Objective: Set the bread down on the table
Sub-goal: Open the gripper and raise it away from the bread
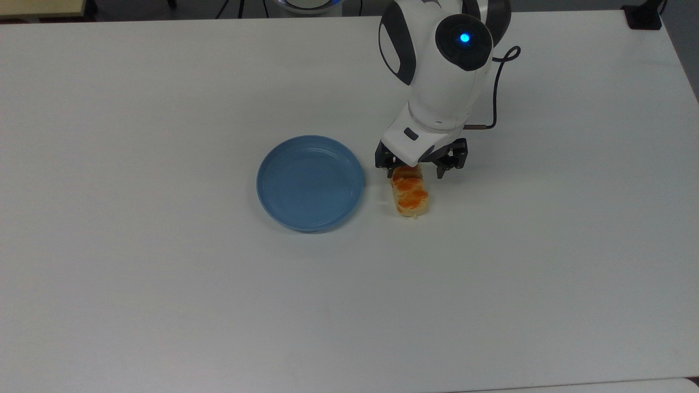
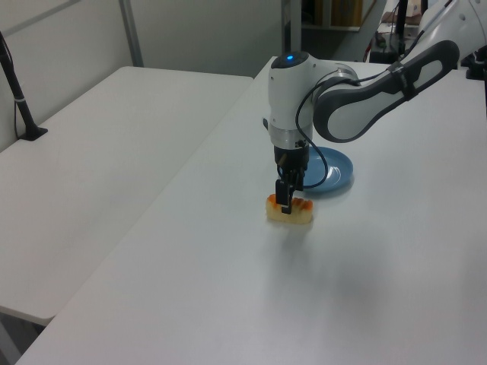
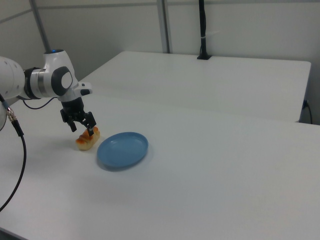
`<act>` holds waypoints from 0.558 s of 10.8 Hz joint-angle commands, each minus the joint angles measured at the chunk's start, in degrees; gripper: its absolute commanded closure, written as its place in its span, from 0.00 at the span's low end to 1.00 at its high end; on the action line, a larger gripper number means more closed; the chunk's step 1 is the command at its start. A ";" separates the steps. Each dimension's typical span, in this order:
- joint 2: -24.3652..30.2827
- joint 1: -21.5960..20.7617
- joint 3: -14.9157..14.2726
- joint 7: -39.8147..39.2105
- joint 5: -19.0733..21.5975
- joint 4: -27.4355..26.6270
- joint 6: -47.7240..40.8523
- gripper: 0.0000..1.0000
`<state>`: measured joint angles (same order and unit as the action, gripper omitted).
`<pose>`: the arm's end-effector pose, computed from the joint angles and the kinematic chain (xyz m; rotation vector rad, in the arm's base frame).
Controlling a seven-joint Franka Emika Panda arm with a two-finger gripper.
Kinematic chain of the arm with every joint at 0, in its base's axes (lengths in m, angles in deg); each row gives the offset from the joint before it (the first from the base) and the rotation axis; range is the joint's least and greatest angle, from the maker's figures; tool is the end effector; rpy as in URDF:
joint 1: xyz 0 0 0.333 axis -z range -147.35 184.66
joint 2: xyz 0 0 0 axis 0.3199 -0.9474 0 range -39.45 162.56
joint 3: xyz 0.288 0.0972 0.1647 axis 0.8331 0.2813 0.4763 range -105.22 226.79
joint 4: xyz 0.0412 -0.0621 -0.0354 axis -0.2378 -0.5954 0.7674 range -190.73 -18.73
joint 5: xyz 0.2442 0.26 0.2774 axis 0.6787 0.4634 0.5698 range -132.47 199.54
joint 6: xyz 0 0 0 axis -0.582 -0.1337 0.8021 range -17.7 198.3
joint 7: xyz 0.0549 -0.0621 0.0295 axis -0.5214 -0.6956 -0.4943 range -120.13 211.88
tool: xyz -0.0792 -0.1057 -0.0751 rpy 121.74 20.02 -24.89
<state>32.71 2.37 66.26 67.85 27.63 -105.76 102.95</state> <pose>0.7053 0.2640 0.2955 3.1004 0.0551 0.0236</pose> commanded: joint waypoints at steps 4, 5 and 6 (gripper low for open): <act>10.80 3.44 -1.08 -1.39 -0.78 -0.72 -4.58 0.00; 13.53 5.72 -1.08 -5.24 -0.78 -0.81 -8.43 0.00; 15.56 8.18 -1.08 -8.32 -0.78 -0.72 -11.95 0.00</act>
<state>41.59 6.04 65.29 65.76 27.28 -104.56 97.91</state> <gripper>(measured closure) 0.000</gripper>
